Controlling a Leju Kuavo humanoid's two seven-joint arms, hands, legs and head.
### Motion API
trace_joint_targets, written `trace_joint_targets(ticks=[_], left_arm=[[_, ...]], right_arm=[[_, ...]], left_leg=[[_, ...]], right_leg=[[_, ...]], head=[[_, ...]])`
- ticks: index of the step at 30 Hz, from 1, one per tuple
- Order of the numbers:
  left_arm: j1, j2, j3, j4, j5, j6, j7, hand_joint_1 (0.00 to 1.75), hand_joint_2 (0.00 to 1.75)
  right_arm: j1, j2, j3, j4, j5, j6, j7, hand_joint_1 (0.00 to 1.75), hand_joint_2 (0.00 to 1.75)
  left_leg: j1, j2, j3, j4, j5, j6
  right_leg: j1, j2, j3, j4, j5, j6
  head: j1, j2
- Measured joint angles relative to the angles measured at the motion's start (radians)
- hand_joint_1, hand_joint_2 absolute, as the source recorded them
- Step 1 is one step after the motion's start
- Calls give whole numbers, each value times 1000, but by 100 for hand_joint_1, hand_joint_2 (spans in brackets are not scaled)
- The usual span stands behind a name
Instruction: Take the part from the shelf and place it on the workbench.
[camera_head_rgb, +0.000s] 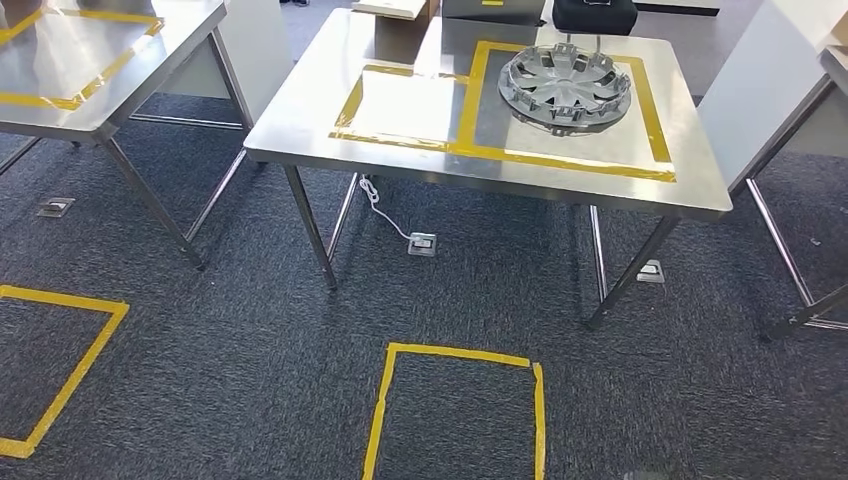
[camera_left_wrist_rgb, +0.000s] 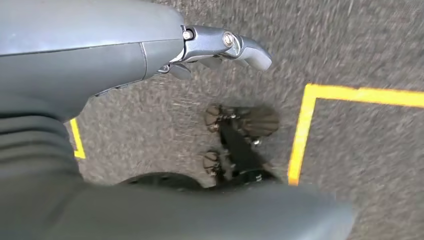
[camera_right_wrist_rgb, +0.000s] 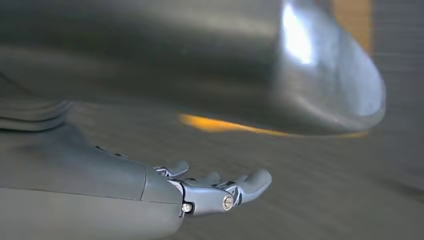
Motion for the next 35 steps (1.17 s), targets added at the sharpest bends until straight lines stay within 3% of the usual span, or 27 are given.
trace_joint_targets(ticks=[3, 7, 13, 15, 26, 35], left_arm=[[4, 0, 2, 1, -9, -7, -6, 0, 175], [4, 2, 2, 2, -10, -10, -7, 0, 175], [3, 3, 2, 2, -37, -25, -9, 0, 175], [1, 2, 2, 2, -46, -26, -6, 0, 175], [-11, -1, -11, -1, -60, -6, 42, 0, 175], [20, 11, -173, -32, 92, 23, 108, 0, 175]], right_arm=[[-1, -2, -6, 129, 30, 17, 118, 0, 0], [-10, -2, -7, 229, 42, 6, 188, 0, 175], [-25, -1, -26, 295, 41, 27, 450, 0, 175], [-27, 0, -32, 304, 46, 27, 498, 0, 175], [-37, 2, -43, 320, 57, 43, 518, 0, 175], [-18, -2, 42, 315, -52, 26, 508, 0, 175]], left_leg=[[3, 0, -1, -5, 7, -11], [4, 0, -2, -8, 12, -18], [5, 1, -2, -9, 15, -22], [5, 1, -3, -9, 16, -22], [5, 1, -3, -8, 18, -21], [5, 1, -3, -8, 18, -21]], right_leg=[[3, 0, -5, 2, 4, -9], [4, 1, -10, 6, 6, -15], [5, 1, -12, 9, 6, -19], [5, 1, -13, 9, 7, -20], [4, 1, -13, 9, 10, -20], [4, 1, -13, 9, 10, -20]], head=[[-1, 0], [-1, 0], [-1, 0], [-1, 0], [-1, 0], [-1, 0]])
